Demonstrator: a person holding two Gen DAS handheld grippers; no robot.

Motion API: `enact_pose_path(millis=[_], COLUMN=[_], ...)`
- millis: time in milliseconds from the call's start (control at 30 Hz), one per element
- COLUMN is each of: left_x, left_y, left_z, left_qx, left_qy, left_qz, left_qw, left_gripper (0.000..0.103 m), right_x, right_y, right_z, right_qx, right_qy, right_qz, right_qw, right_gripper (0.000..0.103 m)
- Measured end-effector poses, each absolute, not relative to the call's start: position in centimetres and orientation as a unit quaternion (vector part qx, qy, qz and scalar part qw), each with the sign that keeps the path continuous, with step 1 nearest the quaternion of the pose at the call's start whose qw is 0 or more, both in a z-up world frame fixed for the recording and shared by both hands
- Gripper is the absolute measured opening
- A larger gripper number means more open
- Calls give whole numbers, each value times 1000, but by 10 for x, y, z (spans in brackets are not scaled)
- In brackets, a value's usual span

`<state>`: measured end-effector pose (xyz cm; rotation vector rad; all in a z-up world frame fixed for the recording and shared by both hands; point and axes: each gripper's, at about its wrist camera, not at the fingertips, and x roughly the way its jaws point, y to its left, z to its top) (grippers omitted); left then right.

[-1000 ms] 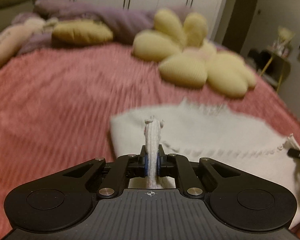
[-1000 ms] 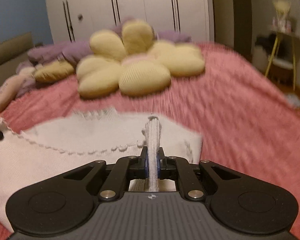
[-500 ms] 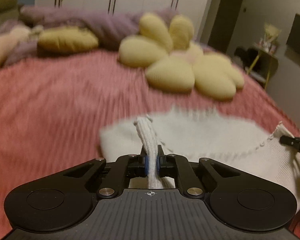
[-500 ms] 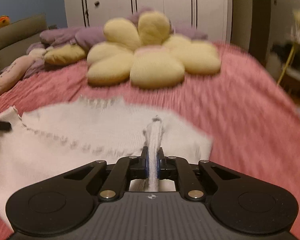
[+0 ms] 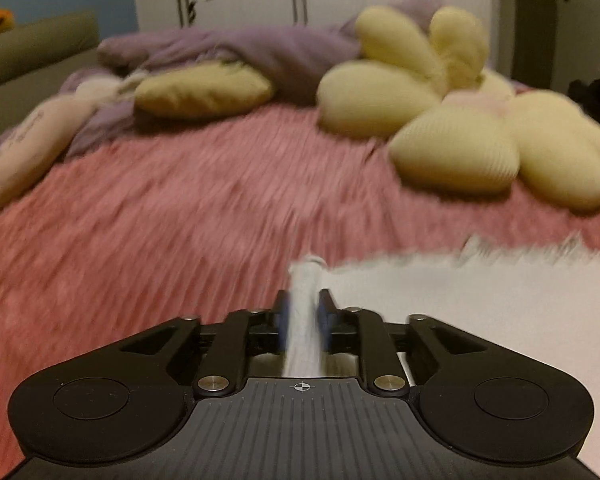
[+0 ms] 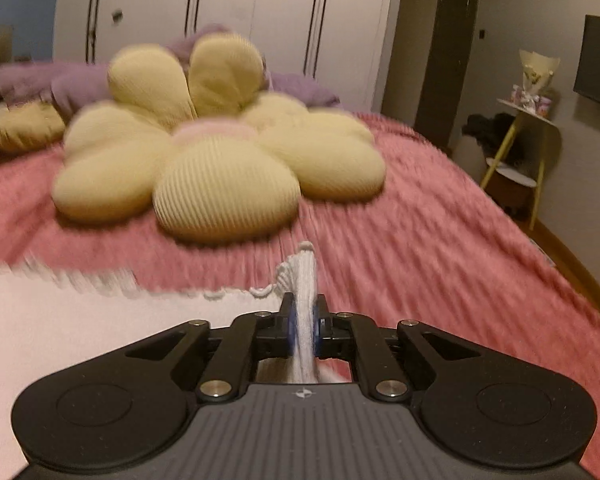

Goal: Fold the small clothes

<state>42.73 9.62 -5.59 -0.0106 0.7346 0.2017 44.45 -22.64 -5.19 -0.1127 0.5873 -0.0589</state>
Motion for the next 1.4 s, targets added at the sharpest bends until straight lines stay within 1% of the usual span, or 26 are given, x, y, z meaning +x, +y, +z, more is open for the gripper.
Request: enact_pose_path(millis=[33,100,167,233,267,300,333,367,400,467,533,667,700,733,833,967,1133,1200,1267,1333,1400], left_x=[422,413,408,397,392,383,377,373,369,371,374,376,378,380,382,377,353,334,317,304,290], left_y=[100,105,104,98,93,86,78,71,63,50,41,40,42,44,48,49,69,79,88,98,108], left_z=[-58,-55,-48,-37,-31,-24,-20,-18,-19,-29,-45,-56,-58,-60,-63,-65,-50,-42,-38,-43,-47], left_qx=[-12,-19,-22,-39,-44,-49,-57,-66,-74,-69,-43,-15,-15,-17,-18,-16,-61,-75,-74,-77,-95], left_qy=[360,349,348,339,335,331,325,322,325,346,365,360,363,366,364,362,365,359,361,382,392], left_qz=[97,107,113,107,107,109,106,94,70,41,41,37,40,41,44,42,37,27,28,41,42], left_qw=[928,931,930,934,935,936,938,940,940,935,929,932,931,930,930,931,928,930,929,920,914], left_gripper=[45,55,62,67,71,80,85,94,96,96,96,97,97,97,98,99,98,98,98,98,98], right_x=[444,438,431,418,414,408,403,398,392,380,372,372,373,373,377,379,370,353,328,304,281], right_y=[-226,-229,-237,-243,-242,-240,-233,-225,-215,-196,-180,-165,-166,-170,-177,-172,-180,-189,-208,-227,-244], right_z=[-59,-65,-59,-49,-45,-43,-41,-40,-40,-43,-48,-75,-79,-83,-87,-91,-77,-66,-56,-55,-59], right_qx=[-68,-85,-68,-34,-22,-13,-9,-10,-14,-17,-27,-92,-101,-104,-87,-101,-86,-70,-29,8,25], right_qy=[297,289,269,248,243,242,242,241,241,244,257,302,299,292,297,293,300,294,294,307,323], right_qz=[-31,-39,-50,-50,-43,-30,-11,7,27,70,107,101,96,92,93,88,89,88,90,89,79], right_qw=[952,953,959,967,969,970,970,970,970,967,960,943,944,946,946,947,946,949,951,947,943], right_gripper=[13,35,46,46,46,46,46,46,46,46,46,46,51,52,53,55,55,54,52,43,38])
